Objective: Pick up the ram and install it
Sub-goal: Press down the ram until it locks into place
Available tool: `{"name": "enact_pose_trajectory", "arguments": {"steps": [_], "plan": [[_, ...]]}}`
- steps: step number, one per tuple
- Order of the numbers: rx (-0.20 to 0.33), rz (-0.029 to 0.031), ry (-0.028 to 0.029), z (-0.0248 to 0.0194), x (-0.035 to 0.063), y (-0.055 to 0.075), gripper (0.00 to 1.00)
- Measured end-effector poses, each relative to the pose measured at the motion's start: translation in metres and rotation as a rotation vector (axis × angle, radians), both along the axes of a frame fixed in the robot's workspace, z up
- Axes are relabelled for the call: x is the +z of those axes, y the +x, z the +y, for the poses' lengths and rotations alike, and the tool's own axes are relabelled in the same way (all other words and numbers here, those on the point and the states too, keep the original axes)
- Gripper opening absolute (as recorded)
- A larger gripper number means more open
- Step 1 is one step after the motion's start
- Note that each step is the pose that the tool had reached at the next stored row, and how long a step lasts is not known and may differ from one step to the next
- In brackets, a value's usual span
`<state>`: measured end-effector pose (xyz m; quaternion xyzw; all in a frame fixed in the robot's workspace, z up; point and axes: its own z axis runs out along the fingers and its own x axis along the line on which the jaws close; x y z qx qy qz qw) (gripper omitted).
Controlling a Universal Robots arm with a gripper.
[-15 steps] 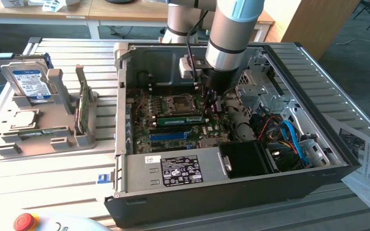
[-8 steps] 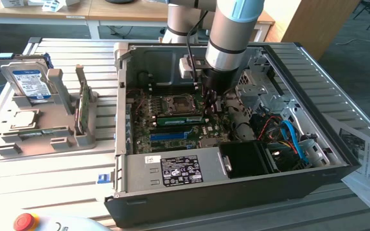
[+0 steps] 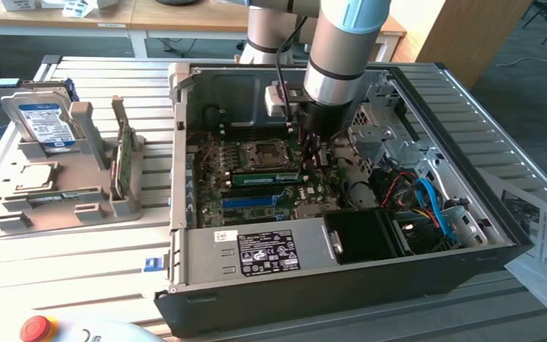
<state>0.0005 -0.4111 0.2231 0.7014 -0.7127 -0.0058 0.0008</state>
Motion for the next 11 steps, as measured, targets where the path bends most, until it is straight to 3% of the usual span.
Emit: {"name": "enact_pose_trajectory", "arguments": {"steps": [11], "plan": [[0.000, 0.0000, 0.0000, 0.0000, -0.0010, 0.0000, 0.10]]}}
